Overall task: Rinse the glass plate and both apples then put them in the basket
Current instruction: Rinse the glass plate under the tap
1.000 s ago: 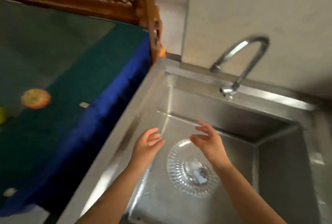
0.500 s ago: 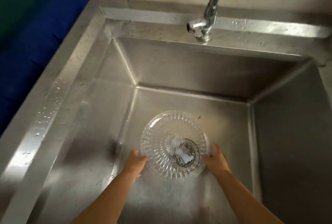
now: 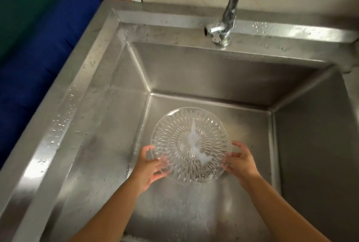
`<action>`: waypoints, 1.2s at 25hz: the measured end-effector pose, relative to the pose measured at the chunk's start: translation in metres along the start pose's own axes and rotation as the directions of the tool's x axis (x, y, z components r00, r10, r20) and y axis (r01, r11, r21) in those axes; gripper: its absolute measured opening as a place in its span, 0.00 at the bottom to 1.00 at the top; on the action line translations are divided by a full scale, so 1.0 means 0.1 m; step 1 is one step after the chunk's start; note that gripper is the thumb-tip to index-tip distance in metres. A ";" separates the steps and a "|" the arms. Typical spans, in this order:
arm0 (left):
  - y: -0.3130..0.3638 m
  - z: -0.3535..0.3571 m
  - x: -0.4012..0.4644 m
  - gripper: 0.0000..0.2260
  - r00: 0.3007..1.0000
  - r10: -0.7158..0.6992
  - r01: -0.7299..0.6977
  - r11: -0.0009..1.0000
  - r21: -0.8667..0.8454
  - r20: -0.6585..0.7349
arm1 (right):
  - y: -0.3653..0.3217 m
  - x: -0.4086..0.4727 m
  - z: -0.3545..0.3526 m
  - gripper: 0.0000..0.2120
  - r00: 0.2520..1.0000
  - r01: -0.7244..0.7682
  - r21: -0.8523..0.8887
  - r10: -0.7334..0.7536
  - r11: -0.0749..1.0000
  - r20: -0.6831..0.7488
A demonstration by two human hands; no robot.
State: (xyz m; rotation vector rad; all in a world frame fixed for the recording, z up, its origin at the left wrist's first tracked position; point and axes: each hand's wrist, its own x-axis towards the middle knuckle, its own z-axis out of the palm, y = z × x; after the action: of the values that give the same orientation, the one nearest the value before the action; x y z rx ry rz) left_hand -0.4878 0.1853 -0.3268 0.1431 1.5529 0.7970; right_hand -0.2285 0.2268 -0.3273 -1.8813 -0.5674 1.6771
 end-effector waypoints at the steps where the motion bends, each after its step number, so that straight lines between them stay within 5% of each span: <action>1: 0.08 -0.02 -0.11 0.23 0.999 0.023 -0.022 0.999 -0.030 0.043 | -0.09 -0.10 0.00 0.27 0.999 0.029 0.039 -0.030 0.999 0.030; 6: 0.38 -0.12 -0.68 0.22 0.974 0.137 -0.116 0.986 -0.122 0.181 | -0.58 -0.61 -0.01 0.24 0.982 0.122 0.154 -0.142 0.980 0.124; 9: 0.58 -0.19 -0.97 0.21 0.960 0.156 -0.118 0.978 -0.170 0.231 | -0.89 -0.89 0.04 0.24 0.973 0.177 0.058 -0.183 0.983 0.137; 12: 0.79 -0.23 -1.15 0.19 0.953 0.232 -0.198 0.964 -0.179 0.196 | -1.40 -0.97 0.18 0.20 0.946 0.317 -0.155 -0.324 0.936 -0.025; 14: 0.91 -0.26 -1.25 0.20 0.941 0.280 -0.245 0.951 -0.187 0.190 | -1.89 -0.97 0.34 0.21 0.957 0.290 0.062 -0.288 0.955 -0.042; 16: 0.98 -0.28 -1.31 0.21 0.926 0.315 -0.274 0.940 -0.203 0.207 | -2.33 -0.98 0.55 0.21 0.975 0.161 0.352 -0.204 0.922 0.088; 19: 1.05 -0.27 -1.31 0.21 0.915 0.345 -0.298 0.928 -0.225 0.208 | -2.67 -1.02 0.73 0.22 0.975 0.018 0.559 -0.138 0.829 0.173; 30: 1.22 -0.20 -1.27 0.21 0.905 0.374 -0.352 0.926 -0.138 0.203 | -3.05 -1.09 0.78 0.23 0.973 -0.062 0.642 -0.096 0.764 0.208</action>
State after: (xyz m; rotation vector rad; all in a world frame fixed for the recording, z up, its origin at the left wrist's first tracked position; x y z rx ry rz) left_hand -0.5281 0.2010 -0.1553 0.4470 1.2823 1.1095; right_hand -0.3053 0.3984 -0.0523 -1.1820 -0.0507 1.7877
